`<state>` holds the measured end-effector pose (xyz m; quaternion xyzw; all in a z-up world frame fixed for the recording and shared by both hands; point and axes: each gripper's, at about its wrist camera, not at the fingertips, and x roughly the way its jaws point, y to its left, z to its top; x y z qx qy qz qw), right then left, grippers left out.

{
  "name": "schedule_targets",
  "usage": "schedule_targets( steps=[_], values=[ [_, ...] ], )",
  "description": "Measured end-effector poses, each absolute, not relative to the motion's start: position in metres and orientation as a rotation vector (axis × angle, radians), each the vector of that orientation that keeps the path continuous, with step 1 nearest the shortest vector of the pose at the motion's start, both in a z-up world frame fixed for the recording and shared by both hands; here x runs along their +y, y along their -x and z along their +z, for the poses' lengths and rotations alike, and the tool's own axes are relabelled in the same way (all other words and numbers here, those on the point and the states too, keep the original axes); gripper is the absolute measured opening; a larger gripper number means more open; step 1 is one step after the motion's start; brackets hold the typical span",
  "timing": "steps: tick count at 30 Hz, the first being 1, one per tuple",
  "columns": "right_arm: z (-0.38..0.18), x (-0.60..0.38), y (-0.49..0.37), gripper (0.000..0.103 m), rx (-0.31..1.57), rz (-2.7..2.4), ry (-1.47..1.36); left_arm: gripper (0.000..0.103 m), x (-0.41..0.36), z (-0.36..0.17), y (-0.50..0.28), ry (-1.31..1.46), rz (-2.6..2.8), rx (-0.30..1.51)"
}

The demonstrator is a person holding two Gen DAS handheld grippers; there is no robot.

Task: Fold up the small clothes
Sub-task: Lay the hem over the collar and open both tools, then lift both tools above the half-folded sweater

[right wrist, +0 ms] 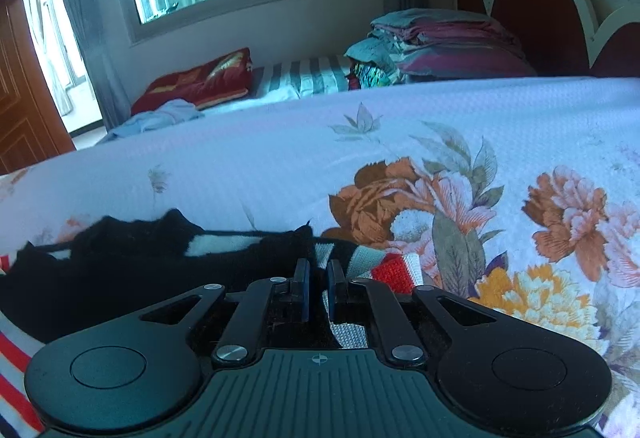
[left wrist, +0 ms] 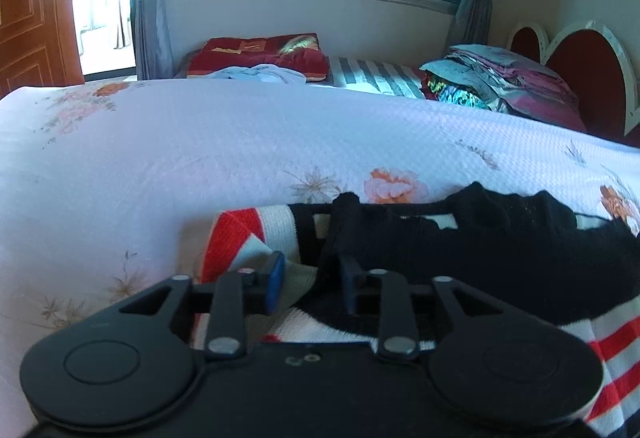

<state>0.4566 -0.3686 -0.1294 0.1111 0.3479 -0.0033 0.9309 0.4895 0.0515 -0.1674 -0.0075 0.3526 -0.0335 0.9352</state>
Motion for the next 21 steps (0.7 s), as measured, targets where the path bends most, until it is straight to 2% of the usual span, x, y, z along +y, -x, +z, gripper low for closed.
schedule_targets(
  steps=[2, 3, 4, 5, 6, 8, 17, 21],
  values=[
    [-0.123, -0.366, -0.452, 0.011, 0.699, 0.0, -0.236, 0.042, 0.054, -0.165, -0.488, 0.025, -0.071, 0.728],
    [-0.121, -0.365, -0.451, 0.02, 0.695, -0.002, -0.238, 0.046, 0.055, -0.163, -0.486, 0.026, -0.07, 0.733],
    [-0.118, -0.364, -0.449, 0.038, 0.693, -0.001, -0.24, 0.048, 0.054, -0.161, -0.485, 0.02, -0.065, 0.735],
    [-0.116, -0.362, -0.447, 0.045, 0.686, 0.003, -0.244, 0.053, 0.053, -0.158, -0.484, 0.012, -0.061, 0.735],
    [-0.114, -0.359, -0.445, 0.047, 0.674, 0.01, -0.242, 0.057, 0.051, -0.156, -0.482, 0.0, -0.057, 0.732],
    [-0.11, -0.351, -0.442, 0.047, 0.668, 0.02, -0.223, 0.062, 0.046, -0.148, -0.478, -0.027, -0.055, 0.72],
    [-0.097, -0.302, -0.433, 0.046, 0.639, 0.143, -0.152, 0.067, 0.0, -0.12, -0.46, -0.05, -0.2, 0.675],
    [-0.109, -0.279, -0.429, 0.035, 0.682, 0.207, -0.147, 0.067, -0.025, -0.133, -0.453, -0.055, -0.285, 0.714]
  ],
)
